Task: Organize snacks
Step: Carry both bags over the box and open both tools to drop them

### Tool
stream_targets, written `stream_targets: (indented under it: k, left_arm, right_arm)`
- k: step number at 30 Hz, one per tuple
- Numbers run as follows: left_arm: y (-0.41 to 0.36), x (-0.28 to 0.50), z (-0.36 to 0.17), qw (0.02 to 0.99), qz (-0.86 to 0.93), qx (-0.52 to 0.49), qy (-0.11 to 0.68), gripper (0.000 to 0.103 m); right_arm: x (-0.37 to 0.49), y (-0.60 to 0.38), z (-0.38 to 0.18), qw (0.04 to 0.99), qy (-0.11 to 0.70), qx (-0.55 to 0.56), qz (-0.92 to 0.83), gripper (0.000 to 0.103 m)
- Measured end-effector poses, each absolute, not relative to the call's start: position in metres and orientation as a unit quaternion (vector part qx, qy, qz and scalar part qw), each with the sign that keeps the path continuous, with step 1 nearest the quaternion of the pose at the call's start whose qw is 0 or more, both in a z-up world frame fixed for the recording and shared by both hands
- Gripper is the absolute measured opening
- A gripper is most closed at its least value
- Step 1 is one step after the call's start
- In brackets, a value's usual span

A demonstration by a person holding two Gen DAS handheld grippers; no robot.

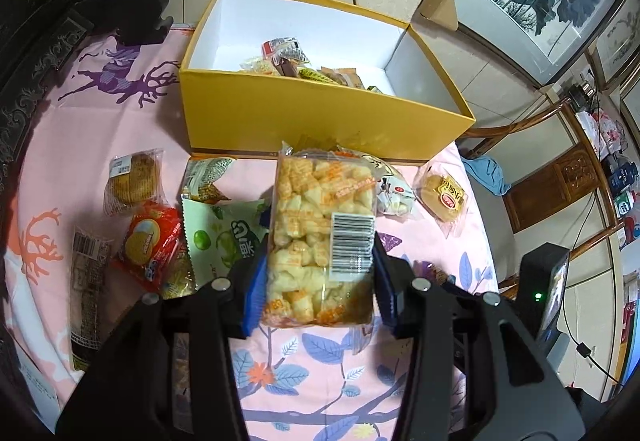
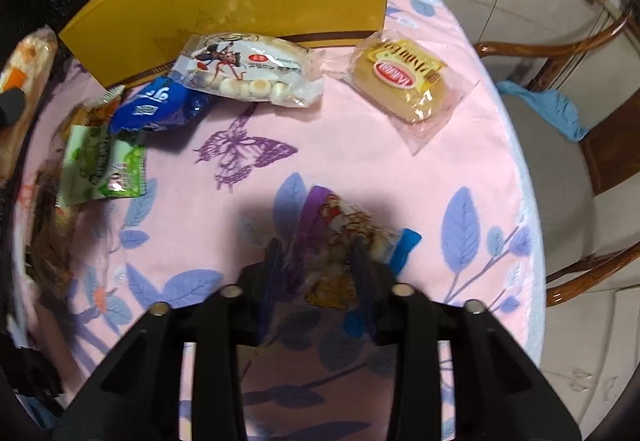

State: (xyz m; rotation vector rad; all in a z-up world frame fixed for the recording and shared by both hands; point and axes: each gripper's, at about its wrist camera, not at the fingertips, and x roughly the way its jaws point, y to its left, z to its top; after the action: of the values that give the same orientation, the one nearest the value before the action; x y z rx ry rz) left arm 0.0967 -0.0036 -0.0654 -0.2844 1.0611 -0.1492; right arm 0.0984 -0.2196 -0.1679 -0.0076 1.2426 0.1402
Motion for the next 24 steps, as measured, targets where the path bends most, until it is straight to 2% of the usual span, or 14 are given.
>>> stream_targets:
  k: [1,2,14,15,17,18,24]
  left_arm:
    - [-0.004,0.096,-0.065,0.850,-0.071,-0.133,0.504,0.046]
    - [-0.003,0.097,-0.065,0.850,-0.073,-0.133,0.504,0.046]
    - [-0.006,0.096,-0.064,0.848,-0.080,-0.132,0.507,0.046]
    - [-0.006,0.096,-0.063,0.848,-0.080,-0.132,0.506,0.046]
    - [-0.006,0.096,-0.064,0.848,-0.081,-0.133,0.507,0.046]
    - [-0.007,0.096,-0.064,0.848,-0.082,-0.133,0.507,0.046]
    - [-0.009,0.096,-0.064,0.847,-0.085,-0.130,0.509,0.046]
  right_arm:
    - [0.099,-0.219,-0.169,0.812,0.581,-0.016,0.055,0.052]
    - [0.099,-0.220,-0.171,0.812,0.581,-0.029,0.042,0.053]
    - [0.110,-0.243,-0.181,0.812,0.579,-0.072,0.005,0.056]
    - [0.110,-0.249,-0.181,0.814,0.577,-0.062,0.020,0.052]
    - [0.110,-0.257,-0.181,0.820,0.568,-0.058,0.029,0.038]
    - [0.110,-0.260,-0.177,0.825,0.561,-0.053,0.040,0.027]
    - [0.106,-0.269,-0.157,0.829,0.554,0.016,0.082,0.020]
